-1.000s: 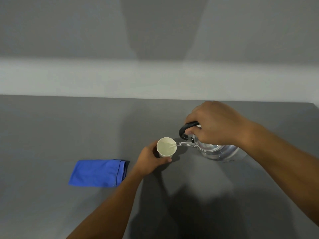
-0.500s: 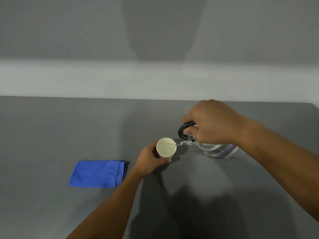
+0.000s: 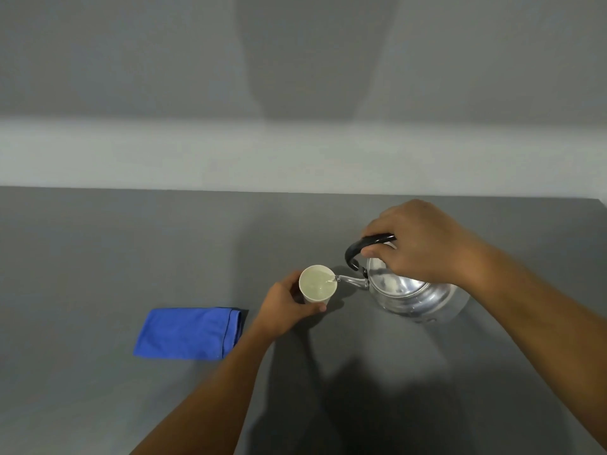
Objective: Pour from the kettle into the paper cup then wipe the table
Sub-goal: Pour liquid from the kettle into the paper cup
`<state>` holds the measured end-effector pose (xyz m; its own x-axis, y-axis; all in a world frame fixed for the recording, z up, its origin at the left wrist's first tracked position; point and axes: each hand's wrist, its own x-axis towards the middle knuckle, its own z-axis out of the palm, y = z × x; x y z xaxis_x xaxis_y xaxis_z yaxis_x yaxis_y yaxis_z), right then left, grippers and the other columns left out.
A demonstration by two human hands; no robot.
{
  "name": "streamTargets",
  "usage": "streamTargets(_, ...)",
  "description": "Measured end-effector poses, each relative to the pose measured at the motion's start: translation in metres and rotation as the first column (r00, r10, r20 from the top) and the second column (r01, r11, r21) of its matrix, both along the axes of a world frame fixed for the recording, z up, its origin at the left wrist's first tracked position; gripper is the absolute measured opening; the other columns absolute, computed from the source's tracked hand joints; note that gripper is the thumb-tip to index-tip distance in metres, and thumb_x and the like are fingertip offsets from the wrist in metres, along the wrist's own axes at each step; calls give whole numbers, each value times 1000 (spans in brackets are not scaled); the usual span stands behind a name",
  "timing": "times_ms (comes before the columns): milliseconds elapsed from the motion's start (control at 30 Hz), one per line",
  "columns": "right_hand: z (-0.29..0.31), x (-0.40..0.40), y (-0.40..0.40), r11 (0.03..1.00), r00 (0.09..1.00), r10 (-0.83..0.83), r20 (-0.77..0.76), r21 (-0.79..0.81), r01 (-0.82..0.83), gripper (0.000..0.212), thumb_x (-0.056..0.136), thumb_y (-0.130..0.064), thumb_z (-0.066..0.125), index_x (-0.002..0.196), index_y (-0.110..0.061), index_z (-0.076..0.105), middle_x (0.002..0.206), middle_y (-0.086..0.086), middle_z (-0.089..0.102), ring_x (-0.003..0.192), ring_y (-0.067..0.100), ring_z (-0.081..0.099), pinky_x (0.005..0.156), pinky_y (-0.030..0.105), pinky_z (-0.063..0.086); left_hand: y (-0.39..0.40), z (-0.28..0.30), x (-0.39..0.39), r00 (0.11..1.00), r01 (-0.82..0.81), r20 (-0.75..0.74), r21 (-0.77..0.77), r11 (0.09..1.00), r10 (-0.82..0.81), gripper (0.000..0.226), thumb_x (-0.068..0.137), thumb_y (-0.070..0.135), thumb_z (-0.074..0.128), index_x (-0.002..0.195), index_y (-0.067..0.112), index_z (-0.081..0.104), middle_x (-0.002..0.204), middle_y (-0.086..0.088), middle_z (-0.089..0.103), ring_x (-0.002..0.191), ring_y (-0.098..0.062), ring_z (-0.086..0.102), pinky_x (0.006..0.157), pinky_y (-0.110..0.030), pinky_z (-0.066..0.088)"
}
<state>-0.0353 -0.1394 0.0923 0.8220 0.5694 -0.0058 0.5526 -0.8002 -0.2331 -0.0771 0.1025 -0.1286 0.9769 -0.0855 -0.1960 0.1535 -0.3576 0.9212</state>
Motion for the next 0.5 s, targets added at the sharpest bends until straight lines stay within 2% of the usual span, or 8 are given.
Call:
streamTargets(133,-12,-4,-13,992,999,-37,-17,119,39,14,88,-43,65,95,-37,76,70,-18,63,72,8,59,68,34,49,1,3,0,1000,6,18,-10,1000,-6,70,67,19,96,127,31,61,119,18,70,108,10,64,87,-7,50)
streamTargets(267,-22,-5,-25,971,996,-90,-27,218,94,12,87,-44,68,94,-37,75,76,-13,70,73,8,63,70,37,52,2,5,-2,999,-12,41,-29,999,13,75,64,22,97,130,29,62,120,15,72,111,2,67,97,-19,55)
streamTargets(367,-31,-6,-34,944,988,-144,-51,292,152,11,84,-40,75,94,-37,75,78,-14,72,74,7,66,72,35,54,5,10,-4,998,14,57,-45,999,-12,83,61,24,98,133,36,58,125,18,69,119,-1,64,105,-24,52)
streamTargets(500,-39,-5,-48,880,961,-240,-138,386,276,10,80,-36,82,82,-37,72,67,-16,71,63,3,64,57,14,46,13,25,-7,991,-39,127,-87,995,50,92,60,41,97,141,36,52,141,17,60,135,-6,54,115,-24,38)
